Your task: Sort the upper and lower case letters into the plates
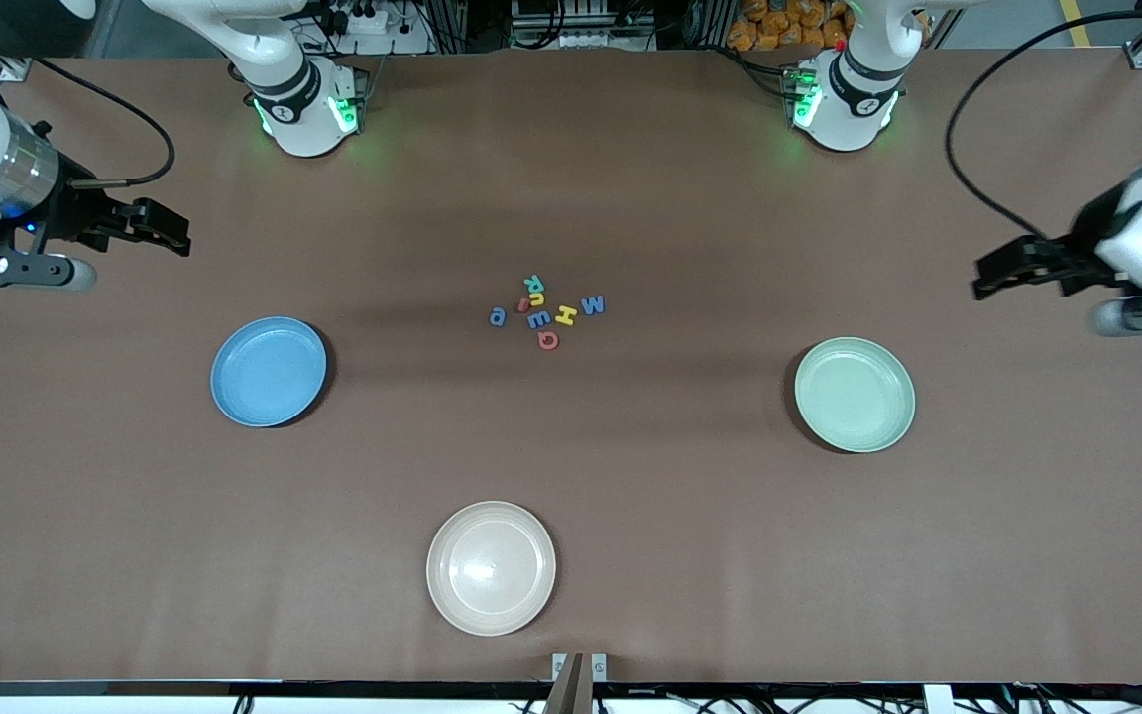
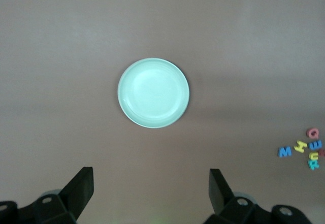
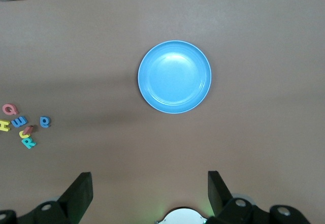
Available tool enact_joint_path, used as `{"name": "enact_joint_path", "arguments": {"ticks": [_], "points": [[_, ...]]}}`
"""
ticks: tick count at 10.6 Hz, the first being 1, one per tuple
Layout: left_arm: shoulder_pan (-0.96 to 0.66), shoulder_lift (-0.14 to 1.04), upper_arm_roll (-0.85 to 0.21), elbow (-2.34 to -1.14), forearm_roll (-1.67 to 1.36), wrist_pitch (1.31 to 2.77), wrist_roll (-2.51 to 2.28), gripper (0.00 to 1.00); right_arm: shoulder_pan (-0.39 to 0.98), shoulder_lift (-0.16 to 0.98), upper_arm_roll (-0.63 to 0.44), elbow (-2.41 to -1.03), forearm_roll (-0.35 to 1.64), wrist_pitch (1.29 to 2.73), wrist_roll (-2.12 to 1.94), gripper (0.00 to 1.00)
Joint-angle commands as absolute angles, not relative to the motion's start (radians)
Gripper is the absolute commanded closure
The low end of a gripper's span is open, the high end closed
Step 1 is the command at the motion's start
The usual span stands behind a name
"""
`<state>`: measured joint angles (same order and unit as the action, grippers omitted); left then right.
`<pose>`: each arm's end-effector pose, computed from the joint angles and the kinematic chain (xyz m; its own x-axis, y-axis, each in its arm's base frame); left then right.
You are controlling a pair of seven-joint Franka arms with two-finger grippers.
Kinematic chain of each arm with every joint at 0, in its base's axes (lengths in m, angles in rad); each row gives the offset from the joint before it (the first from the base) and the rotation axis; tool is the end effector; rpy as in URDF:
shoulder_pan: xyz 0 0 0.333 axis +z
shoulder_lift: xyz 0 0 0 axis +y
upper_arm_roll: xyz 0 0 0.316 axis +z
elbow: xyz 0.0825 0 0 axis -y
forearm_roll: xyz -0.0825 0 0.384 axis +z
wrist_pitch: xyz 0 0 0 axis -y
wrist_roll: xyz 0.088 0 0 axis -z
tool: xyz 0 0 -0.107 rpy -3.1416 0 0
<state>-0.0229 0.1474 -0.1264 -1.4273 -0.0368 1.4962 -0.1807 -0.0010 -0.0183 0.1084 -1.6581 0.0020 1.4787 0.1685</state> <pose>0.5850 -0.0864 0.6017 0.9959 0.0289 -0.0858 0.0324 -0.9987 0.0405 0.5320 0.0581 0.5865 0.9854 -0.0626 -0.1582 -0.0591 -0.9979 0.0269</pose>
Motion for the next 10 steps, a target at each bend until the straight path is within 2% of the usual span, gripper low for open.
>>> {"name": "enact_joint_path", "arguments": {"ticks": [1,4,10], "points": [[-0.035,0.175,-0.214,-1.456,-0.055,1.5,-0.297,0.0,0.029,-0.015,0.107,-1.644,0.023,1.466,0.178,0.0],[-0.081,0.285,-0.285,-1.459,-0.078,1.506,-0.386,0.0,0.058,-0.008,0.107,-1.641,0.023,1.471,0.183,0.0],[-0.349,0.52,-0.282,-1.456,-0.074,1.731,-0.684,0.0,0.055,-0.005,0.107,-1.646,0.023,1.465,0.179,0.0]]}}
